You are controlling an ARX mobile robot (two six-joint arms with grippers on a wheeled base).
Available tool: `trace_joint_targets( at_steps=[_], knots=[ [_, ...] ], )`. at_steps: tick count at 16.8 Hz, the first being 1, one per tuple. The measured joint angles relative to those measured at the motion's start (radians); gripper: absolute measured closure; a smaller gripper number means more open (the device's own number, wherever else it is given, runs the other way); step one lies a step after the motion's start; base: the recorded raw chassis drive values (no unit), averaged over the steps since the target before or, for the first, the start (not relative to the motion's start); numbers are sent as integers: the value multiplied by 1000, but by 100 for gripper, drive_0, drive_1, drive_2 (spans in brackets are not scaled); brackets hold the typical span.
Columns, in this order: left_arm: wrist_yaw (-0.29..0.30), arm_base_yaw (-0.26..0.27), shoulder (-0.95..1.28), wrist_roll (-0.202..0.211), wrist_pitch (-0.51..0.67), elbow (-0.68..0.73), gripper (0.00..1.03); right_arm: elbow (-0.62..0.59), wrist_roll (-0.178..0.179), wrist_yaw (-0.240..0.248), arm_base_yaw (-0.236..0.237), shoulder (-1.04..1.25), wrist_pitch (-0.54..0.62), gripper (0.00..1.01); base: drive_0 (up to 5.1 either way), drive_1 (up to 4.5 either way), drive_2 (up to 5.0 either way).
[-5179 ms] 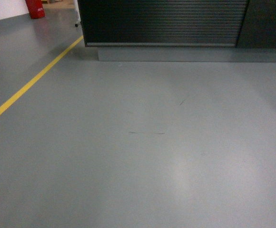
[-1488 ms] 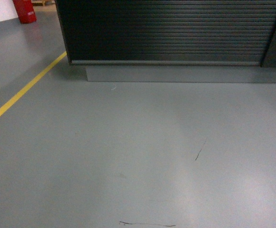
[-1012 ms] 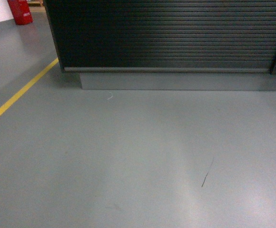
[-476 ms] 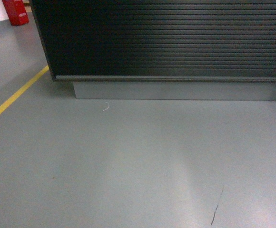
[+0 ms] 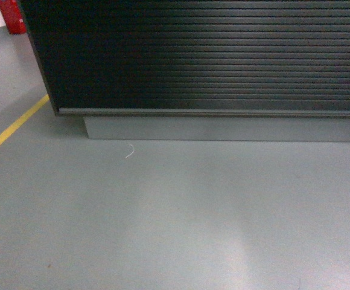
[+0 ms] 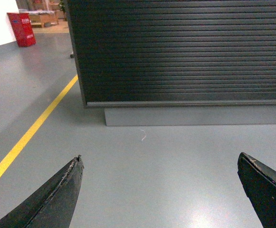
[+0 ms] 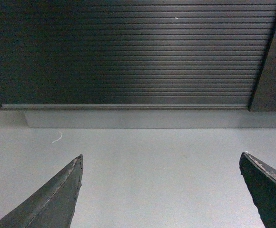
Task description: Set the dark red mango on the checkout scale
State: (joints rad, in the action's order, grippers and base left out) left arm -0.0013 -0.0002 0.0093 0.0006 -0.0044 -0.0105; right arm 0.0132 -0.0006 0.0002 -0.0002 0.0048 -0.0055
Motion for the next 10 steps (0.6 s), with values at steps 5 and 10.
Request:
trace_joint_targets(
  at_steps=[5,10],
  knots=[
    [0,0,0,0,1,0,5,0,0,1,0,0,4,3,7,412,-397],
    [2,0,0,0,0,0,5,0,0,0,0,0,-1,3,7,412,-397]
  ],
)
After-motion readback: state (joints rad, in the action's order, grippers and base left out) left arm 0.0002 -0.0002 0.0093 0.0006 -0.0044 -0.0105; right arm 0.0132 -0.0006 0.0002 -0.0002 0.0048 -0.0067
